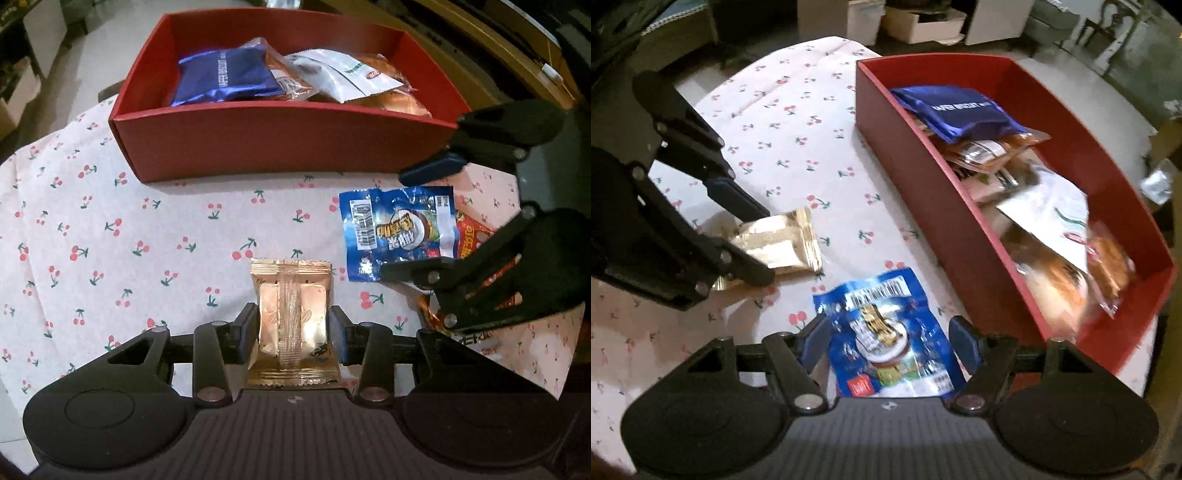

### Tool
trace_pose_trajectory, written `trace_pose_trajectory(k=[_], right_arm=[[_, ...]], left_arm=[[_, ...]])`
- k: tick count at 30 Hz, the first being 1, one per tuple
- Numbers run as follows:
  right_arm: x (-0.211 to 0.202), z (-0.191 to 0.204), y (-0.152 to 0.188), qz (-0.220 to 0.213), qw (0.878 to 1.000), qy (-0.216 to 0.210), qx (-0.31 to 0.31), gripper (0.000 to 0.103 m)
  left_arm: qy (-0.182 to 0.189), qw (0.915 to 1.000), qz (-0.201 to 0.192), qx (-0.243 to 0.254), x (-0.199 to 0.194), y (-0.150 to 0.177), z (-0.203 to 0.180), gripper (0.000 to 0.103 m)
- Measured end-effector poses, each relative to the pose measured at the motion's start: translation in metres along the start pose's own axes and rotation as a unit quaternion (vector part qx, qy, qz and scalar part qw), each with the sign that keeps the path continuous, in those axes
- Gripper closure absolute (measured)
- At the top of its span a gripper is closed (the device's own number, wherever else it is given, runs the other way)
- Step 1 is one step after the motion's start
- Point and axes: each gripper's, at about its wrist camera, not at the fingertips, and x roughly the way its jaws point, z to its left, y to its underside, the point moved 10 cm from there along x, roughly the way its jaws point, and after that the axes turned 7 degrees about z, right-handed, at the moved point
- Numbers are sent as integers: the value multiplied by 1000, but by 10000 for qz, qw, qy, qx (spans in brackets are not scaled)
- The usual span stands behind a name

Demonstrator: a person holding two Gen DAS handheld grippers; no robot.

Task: Organize snacks
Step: 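Grasp the gold wafer pack with left tool while right tool grasps the blue snack bag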

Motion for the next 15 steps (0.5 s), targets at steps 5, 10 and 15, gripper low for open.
trace_pose_trajectory(k=[5,10,15], right_arm=[[0,7,-7,-27,9995,-265,-186,15],[10,10,-7,70,9994,-22,-330,13],[6,5,4,-47,9998,164,81,14]], left_arm=[[36,10000,15,-9,-3,1,3,52],[-38,9998,14,185,1,0,-4,30],[-248,9993,-5,268,4,-1,-4,24]])
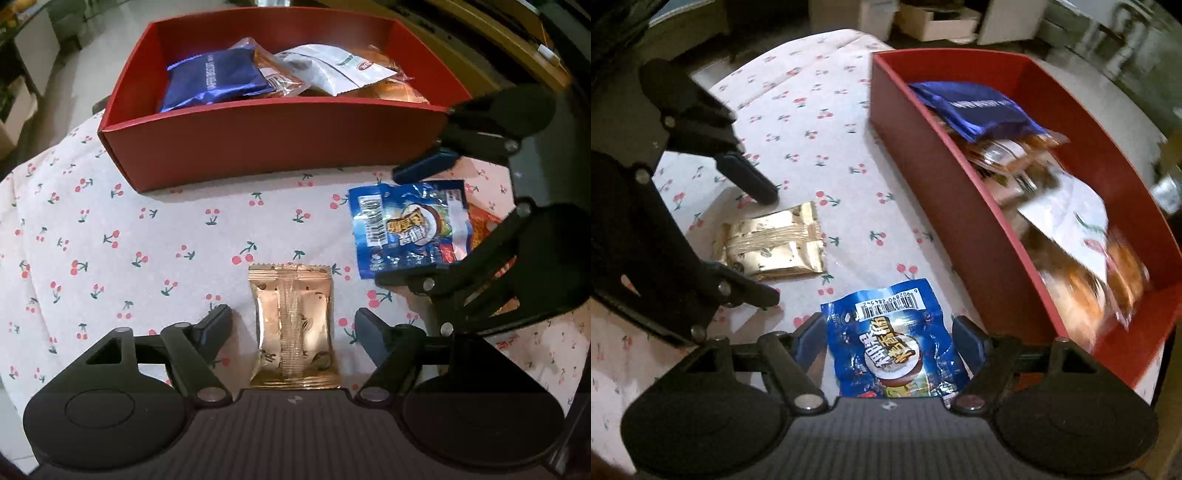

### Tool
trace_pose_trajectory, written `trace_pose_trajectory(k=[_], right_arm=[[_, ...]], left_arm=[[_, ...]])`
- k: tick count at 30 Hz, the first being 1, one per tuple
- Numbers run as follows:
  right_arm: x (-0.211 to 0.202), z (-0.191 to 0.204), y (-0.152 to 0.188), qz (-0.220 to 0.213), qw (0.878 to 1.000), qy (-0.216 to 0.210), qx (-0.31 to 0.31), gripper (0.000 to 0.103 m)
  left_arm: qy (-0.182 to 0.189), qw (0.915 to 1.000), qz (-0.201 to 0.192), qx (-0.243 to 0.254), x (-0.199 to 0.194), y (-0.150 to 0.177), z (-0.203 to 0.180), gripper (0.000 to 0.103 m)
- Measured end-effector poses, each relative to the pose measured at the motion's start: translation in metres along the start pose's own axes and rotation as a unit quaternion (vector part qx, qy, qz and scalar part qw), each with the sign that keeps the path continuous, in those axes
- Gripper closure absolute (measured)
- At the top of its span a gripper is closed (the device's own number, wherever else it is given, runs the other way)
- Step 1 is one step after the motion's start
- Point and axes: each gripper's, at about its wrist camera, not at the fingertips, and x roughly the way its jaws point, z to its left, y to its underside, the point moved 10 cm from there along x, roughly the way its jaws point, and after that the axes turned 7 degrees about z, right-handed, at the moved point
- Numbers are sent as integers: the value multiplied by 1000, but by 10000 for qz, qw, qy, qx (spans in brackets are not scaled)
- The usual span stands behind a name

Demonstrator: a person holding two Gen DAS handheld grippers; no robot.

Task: Organize snacks
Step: 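Grasp the gold wafer pack with left tool while right tool grasps the blue snack bag, then carry the gold pack with left tool while right tool carries the blue bag to the box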

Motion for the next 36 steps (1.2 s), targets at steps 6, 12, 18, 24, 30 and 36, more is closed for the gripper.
trace_pose_trajectory(k=[6,12,18,24,30,36], right_arm=[[-7,-9,16,-116,9970,61,760,15],[-25,-12,23,-305,9924,84,1187,16],[-43,-11,26,-474,9875,132,1496,16],[-52,-7,30,-508,9830,266,1743,16],[-63,-6,32,-623,9750,412,2095,16],[-67,-3,36,-683,9677,438,2385,16]], left_arm=[[-347,9993,-37,133,-2,4,0,44],[-320,9994,-51,-81,-5,6,5,54],[-286,9995,-116,-115,-11,10,-1,54],[-245,9991,-285,-210,-26,14,-5,54],[-218,9985,-439,-262,-36,9,-7,54],[-256,9980,-521,-248,-42,7,-9,54]])
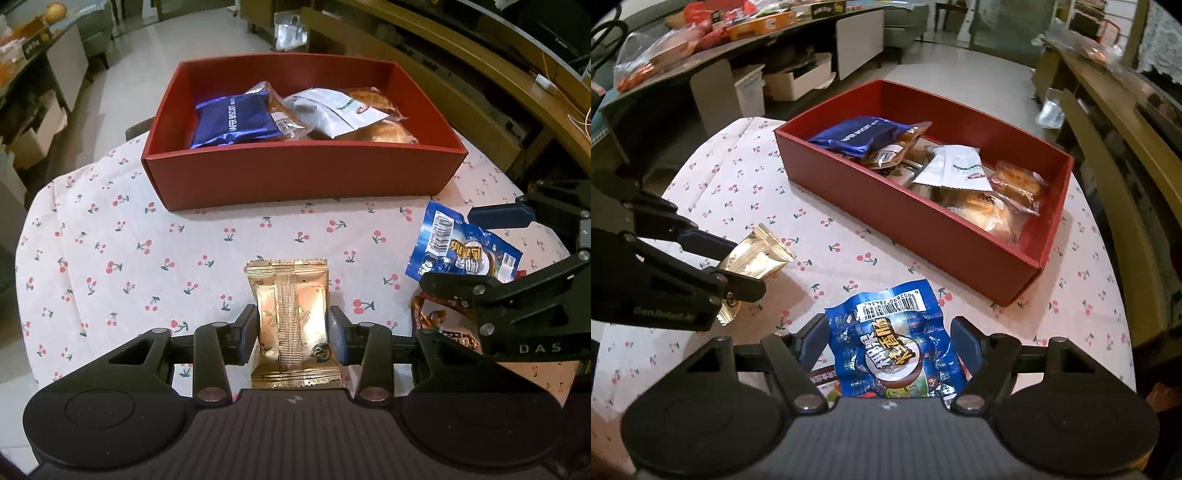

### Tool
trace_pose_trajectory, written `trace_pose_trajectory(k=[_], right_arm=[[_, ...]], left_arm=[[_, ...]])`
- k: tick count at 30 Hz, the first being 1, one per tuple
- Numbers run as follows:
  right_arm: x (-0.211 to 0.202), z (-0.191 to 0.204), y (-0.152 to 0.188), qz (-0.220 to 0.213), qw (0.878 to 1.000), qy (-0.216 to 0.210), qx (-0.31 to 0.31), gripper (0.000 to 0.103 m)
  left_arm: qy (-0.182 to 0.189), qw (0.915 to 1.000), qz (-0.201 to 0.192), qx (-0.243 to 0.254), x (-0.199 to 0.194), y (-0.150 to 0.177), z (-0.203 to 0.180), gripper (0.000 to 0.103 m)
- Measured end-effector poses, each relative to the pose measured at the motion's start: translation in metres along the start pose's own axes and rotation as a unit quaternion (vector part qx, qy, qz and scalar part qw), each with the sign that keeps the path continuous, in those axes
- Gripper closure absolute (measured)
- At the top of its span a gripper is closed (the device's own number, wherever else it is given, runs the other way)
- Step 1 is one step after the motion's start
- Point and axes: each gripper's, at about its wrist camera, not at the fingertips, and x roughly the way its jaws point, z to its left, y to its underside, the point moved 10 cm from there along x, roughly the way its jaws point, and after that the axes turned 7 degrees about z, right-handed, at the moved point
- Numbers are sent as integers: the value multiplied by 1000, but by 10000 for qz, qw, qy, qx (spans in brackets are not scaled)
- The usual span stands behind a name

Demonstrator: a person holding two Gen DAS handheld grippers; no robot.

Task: Organize snacks
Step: 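Carry the gold pack with left tool while right tool carries the blue bag to the box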

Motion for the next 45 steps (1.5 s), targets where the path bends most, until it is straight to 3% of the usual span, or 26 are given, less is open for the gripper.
trace_pose_trajectory(k=[19,45], right_arm=[[2,-9,2,-62,9986,130,508,16],[-24,-35,-36,-700,9920,203,1030,16]], left_arm=[[-27,10000,46,80,3,1,-5,54],[-158,9980,-610,-71,-22,-46,-11,54]])
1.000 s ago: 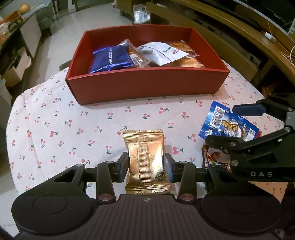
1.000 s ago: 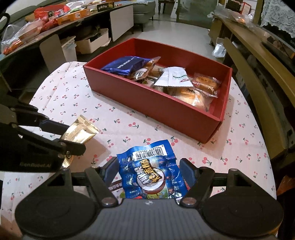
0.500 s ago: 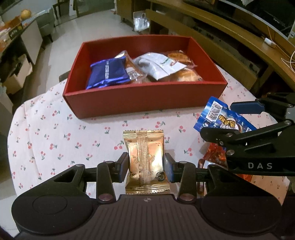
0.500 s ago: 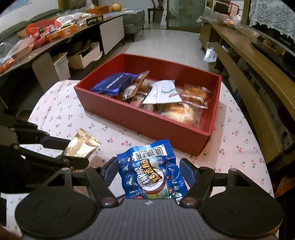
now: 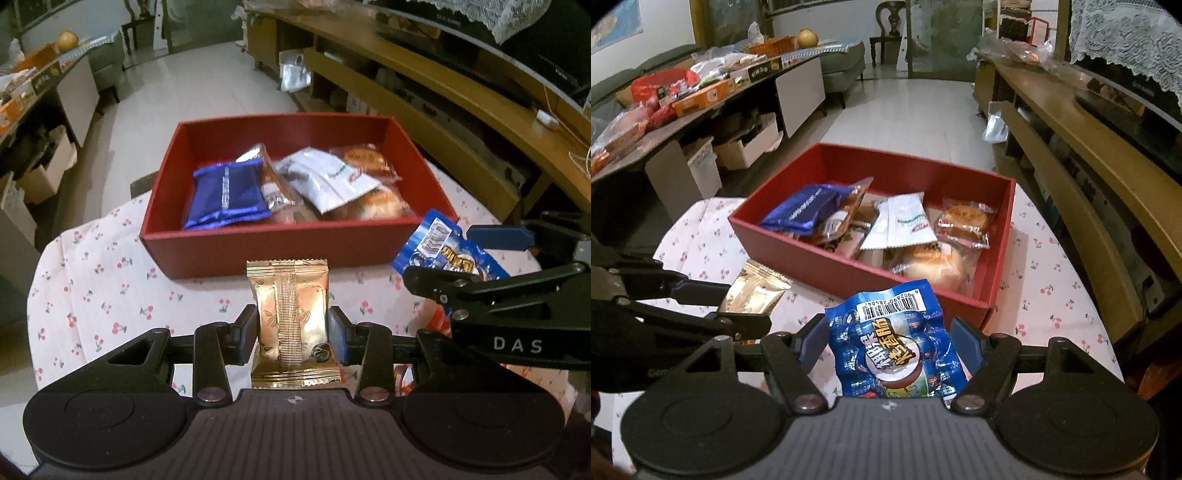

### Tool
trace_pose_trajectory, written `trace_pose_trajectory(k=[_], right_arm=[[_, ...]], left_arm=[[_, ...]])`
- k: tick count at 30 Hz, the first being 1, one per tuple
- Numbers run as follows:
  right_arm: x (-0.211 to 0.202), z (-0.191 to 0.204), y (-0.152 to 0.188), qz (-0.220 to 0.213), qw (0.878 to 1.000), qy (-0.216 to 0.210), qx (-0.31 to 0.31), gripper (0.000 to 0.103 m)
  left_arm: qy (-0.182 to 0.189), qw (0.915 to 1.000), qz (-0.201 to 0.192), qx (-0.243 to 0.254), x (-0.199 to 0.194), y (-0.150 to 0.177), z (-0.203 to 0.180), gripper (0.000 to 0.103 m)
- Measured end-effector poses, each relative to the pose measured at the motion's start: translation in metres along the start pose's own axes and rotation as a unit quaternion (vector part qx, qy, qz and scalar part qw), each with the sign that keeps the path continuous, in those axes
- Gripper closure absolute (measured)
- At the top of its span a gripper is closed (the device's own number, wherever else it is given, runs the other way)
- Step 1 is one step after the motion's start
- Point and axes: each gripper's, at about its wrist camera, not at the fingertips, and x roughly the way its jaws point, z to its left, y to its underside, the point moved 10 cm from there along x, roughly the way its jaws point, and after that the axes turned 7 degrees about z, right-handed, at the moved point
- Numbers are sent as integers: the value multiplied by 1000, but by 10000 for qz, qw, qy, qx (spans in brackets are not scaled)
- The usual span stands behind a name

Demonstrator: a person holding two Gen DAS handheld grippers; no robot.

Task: Organize snacks
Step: 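Carry the gold pack with left tool while right tool carries the blue bag to the box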

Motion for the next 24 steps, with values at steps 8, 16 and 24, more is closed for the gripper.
trace_pose_trajectory(k=[8,16,24], right_arm=[[-5,-6,-12,-152,9997,31,162,16],[-7,-12,-17,-221,9994,44,268,16],[-8,-16,-27,-327,9987,75,376,16]], left_arm=[[-44,9999,-147,-64,-4,-14,0,54],[-80,9997,-223,-83,-5,-22,-3,55],[-130,9993,-327,-94,-8,-33,-2,55]])
